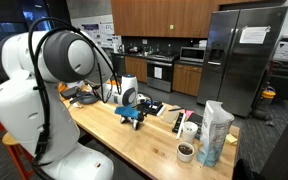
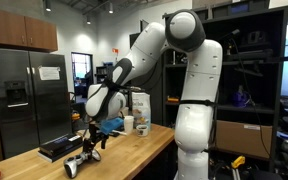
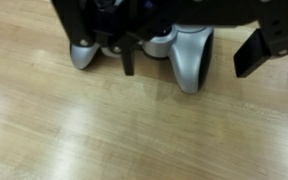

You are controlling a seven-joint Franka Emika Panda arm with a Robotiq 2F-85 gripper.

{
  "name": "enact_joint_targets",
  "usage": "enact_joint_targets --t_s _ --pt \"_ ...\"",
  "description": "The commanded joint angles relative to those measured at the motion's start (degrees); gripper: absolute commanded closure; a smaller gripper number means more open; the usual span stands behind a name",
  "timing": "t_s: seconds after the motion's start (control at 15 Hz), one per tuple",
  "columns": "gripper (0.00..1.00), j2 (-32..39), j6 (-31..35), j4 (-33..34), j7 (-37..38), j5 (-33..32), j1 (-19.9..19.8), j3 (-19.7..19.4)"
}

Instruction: Put the console on top of the black box.

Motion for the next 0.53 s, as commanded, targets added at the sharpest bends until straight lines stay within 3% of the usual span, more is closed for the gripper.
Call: enact_joint_targets --t_s 0.0,0.33,0.4,0.47 --pt "0.0 3.1 3.67 0.07 -0.46 1.07 0.18 -0.55" --pt "0.0 7.15 7.97 0.21 -2.91 1.41 0.01 -0.62" --pt "0.25 7.98 9.38 0.25 -3.33 1.16 -0.18 -0.67" --pt "0.27 8.61 10.32 0.25 -3.43 0.66 -0.39 -0.68"
